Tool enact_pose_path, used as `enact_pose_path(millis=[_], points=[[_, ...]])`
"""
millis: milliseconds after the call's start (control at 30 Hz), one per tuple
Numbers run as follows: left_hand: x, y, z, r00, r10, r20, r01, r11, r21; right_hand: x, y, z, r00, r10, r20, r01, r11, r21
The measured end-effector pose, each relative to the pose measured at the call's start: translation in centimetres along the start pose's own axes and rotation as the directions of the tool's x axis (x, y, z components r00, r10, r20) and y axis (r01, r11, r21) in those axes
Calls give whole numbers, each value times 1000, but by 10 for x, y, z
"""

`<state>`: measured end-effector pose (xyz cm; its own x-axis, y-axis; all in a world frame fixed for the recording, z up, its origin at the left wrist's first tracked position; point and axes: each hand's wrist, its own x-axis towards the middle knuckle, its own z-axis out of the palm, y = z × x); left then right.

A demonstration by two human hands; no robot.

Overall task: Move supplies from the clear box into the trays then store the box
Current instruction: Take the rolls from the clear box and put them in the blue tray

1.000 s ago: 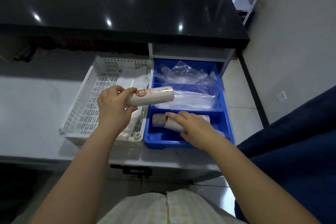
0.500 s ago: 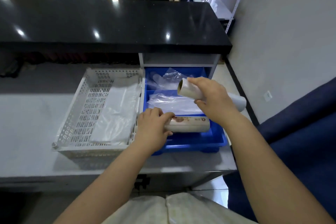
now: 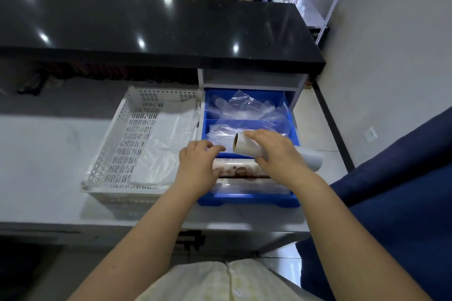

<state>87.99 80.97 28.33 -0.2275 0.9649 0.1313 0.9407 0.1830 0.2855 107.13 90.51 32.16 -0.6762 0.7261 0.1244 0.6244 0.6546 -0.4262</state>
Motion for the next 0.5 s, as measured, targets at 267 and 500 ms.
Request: enact_pose_path(millis=[267, 500], points=[[-15, -49, -28, 964, -256, -74, 259, 965, 33, 7, -34, 56, 928, -159, 336, 241, 945, -219], [-52, -75, -33, 902, -419, -107, 425, 905, 37, 30, -63, 63, 900, -336, 279, 356, 934, -26]])
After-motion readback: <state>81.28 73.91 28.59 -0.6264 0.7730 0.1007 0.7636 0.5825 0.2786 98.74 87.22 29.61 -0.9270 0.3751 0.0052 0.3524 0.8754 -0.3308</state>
